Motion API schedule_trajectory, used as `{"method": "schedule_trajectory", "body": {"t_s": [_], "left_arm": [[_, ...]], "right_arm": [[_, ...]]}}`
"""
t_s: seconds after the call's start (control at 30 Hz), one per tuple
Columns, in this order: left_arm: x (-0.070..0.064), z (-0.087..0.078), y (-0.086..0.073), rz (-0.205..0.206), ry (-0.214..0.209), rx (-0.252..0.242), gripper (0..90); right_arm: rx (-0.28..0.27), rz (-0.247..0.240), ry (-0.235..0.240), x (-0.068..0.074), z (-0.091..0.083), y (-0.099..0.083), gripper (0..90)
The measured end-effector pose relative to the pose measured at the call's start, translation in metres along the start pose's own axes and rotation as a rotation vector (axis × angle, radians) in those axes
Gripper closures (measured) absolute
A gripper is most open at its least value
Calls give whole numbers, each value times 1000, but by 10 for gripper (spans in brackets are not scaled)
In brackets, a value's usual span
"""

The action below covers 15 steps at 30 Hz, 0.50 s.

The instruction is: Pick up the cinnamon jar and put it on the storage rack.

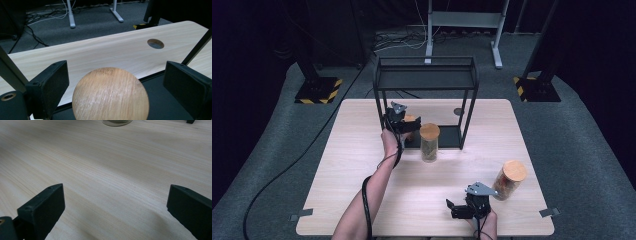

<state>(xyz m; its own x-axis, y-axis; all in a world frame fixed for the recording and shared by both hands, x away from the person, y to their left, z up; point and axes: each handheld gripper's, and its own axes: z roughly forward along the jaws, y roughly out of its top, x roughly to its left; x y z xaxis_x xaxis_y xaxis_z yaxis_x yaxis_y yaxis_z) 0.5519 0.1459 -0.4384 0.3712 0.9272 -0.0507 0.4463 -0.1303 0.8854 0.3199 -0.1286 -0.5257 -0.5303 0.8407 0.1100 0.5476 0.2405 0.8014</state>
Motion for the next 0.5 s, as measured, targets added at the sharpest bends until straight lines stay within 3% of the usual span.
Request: {"method": "schedule_trajectory", "body": {"t_s": [0.33, 0.5], "left_arm": [[-5, -11, 14, -1, 6, -22, 29], [-10, -20, 21, 8, -14, -21, 18]], "right_arm": [[1, -1, -2, 0, 0, 0, 10], [0, -1, -1, 0, 0, 0, 9]]}}
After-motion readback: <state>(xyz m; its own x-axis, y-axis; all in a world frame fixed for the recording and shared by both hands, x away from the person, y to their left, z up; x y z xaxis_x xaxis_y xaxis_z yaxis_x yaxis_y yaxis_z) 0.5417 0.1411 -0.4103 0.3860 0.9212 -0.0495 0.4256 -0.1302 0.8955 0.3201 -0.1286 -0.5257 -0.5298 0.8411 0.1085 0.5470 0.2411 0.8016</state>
